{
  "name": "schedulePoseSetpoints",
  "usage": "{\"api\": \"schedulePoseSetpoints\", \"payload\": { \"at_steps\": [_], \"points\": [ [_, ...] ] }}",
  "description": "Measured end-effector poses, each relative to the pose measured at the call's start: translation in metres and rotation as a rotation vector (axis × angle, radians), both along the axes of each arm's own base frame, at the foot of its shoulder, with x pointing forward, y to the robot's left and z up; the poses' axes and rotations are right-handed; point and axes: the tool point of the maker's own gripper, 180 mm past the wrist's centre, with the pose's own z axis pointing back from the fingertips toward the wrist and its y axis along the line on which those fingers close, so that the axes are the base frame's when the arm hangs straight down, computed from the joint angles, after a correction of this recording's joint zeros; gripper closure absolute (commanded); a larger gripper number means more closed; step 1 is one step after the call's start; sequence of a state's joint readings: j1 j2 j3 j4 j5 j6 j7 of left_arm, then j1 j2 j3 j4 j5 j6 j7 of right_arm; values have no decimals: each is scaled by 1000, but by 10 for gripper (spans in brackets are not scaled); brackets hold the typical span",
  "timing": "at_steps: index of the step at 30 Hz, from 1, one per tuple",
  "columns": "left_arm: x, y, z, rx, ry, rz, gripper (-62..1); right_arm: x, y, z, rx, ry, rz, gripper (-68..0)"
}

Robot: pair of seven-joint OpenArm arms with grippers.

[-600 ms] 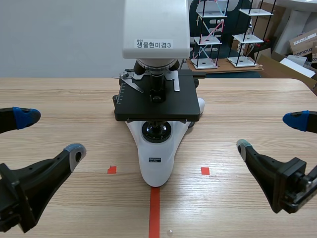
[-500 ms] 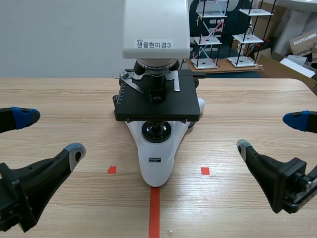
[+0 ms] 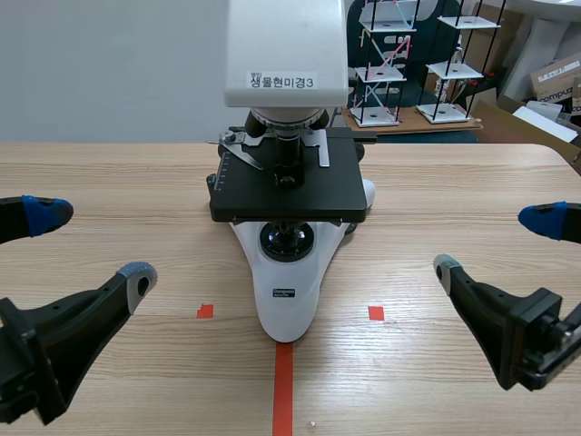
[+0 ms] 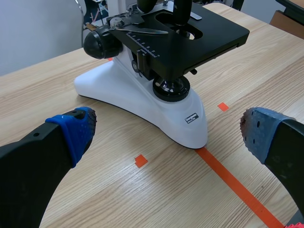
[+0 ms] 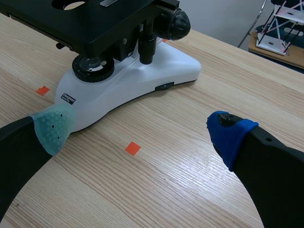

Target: Point at the revolving nosepiece

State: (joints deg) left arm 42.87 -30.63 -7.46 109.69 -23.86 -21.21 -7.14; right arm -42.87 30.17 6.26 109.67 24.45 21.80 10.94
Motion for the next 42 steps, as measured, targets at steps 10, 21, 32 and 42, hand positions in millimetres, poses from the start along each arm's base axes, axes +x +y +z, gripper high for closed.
{"api": "schedulePoseSetpoints", "payload": {
  "at_steps": [10, 21, 32, 42],
  "points": [
    [0, 0, 0, 0, 0, 0, -623, 0, 0, 0, 0, 0, 0, -608],
    [0, 0, 0, 0, 0, 0, -623, 0, 0, 0, 0, 0, 0, -604],
    [0, 0, 0, 0, 0, 0, -623, 0, 0, 0, 0, 0, 0, -589],
    [0, 0, 0, 0, -1, 0, -623, 9, -14, 7, -27, -56, -81, -4]
  ]
}}
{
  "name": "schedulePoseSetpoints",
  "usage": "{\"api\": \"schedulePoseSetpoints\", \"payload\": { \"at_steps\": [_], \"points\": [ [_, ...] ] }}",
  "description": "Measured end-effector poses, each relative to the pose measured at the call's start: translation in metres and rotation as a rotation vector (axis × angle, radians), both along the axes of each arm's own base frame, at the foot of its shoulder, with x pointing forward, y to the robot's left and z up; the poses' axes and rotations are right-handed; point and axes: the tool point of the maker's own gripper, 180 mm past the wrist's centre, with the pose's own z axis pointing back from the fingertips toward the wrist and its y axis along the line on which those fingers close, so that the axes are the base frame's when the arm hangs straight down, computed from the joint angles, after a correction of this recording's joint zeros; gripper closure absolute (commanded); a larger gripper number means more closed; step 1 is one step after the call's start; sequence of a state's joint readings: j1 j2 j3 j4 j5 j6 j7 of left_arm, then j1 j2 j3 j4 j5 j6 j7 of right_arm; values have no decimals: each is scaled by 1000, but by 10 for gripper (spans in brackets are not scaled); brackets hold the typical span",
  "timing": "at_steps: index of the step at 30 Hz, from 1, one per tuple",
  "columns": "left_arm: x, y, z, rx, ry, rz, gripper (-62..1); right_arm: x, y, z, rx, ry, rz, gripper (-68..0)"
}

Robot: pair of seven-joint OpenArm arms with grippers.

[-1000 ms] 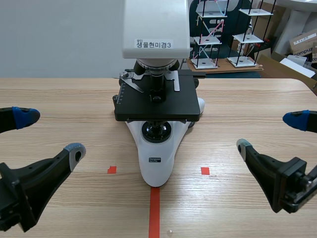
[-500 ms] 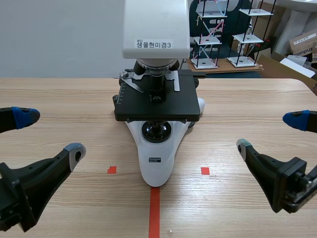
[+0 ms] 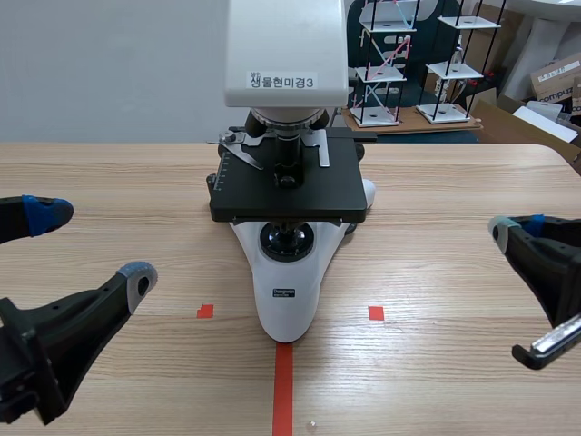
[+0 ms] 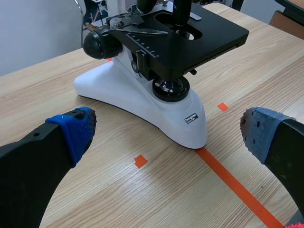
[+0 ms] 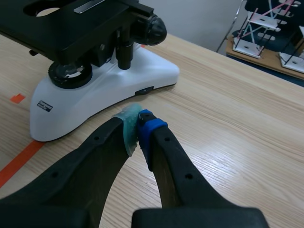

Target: Point at the revolving nosepiece

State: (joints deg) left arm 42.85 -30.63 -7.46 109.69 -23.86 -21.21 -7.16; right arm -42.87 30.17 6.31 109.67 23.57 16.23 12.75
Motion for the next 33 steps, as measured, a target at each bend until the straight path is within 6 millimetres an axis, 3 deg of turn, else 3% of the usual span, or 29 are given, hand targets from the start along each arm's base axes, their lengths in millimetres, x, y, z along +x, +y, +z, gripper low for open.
{"api": "schedulePoseSetpoints", "payload": {
  "at_steps": [5, 10, 15, 19, 26, 33],
  "points": [
    [0, 0, 0, 0, 0, 0, -623, 9, -12, 12, -48, -48, -3, -4],
    [0, 0, 0, 0, 0, -1, -623, 38, -21, 29, -159, -75, 18, -4],
    [-1, -1, 0, -2, 1, -7, -623, 65, -21, 69, -139, -174, 28, -4],
    [-1, -1, 0, -2, 1, -7, -623, 76, -17, 80, -175, -176, 64, -5],
    [-1, -1, 0, -2, 1, -7, -623, 89, 21, 82, -173, -179, 204, -5],
    [-1, -1, 0, -2, 1, -7, -623, 108, 26, 60, -178, -122, 229, -5]
  ]
}}
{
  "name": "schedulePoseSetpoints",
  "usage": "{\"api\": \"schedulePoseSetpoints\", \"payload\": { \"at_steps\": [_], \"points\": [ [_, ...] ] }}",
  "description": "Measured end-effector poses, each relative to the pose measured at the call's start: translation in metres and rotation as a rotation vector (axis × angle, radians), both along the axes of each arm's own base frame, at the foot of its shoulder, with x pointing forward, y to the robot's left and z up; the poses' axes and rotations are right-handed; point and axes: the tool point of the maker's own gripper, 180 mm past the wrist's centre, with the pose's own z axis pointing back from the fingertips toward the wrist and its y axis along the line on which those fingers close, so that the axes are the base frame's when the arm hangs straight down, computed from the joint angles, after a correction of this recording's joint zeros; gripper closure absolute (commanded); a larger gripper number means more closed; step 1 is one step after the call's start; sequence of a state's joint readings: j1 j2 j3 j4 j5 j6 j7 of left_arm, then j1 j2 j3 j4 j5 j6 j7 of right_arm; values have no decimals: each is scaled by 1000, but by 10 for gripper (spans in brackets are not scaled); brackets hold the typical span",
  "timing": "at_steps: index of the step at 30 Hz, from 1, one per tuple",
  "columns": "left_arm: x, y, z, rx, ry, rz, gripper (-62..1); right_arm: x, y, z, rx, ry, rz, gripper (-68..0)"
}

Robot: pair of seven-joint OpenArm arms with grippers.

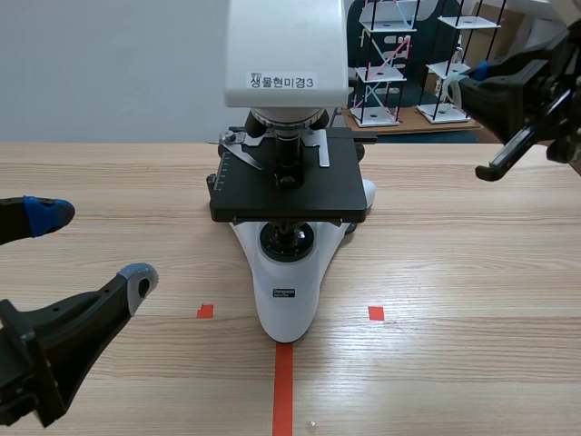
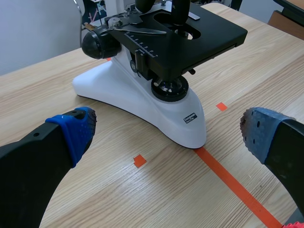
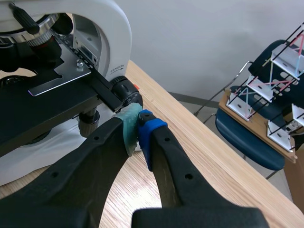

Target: Point at the revolving nosepiece

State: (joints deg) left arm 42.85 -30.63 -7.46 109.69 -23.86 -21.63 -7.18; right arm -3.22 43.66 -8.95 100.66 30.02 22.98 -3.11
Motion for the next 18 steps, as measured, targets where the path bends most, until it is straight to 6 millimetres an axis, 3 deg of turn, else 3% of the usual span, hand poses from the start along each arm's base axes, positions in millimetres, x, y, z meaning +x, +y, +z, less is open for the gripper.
{"api": "schedulePoseSetpoints", "payload": {
  "at_steps": [14, 18],
  "points": [
    [0, 0, 0, 0, 0, 0, -623, -1, 27, -6, -152, -40, 214, -5],
    [0, 0, 0, 0, 0, 0, -623, -3, 32, 4, -159, -106, 259, -5]
  ]
}}
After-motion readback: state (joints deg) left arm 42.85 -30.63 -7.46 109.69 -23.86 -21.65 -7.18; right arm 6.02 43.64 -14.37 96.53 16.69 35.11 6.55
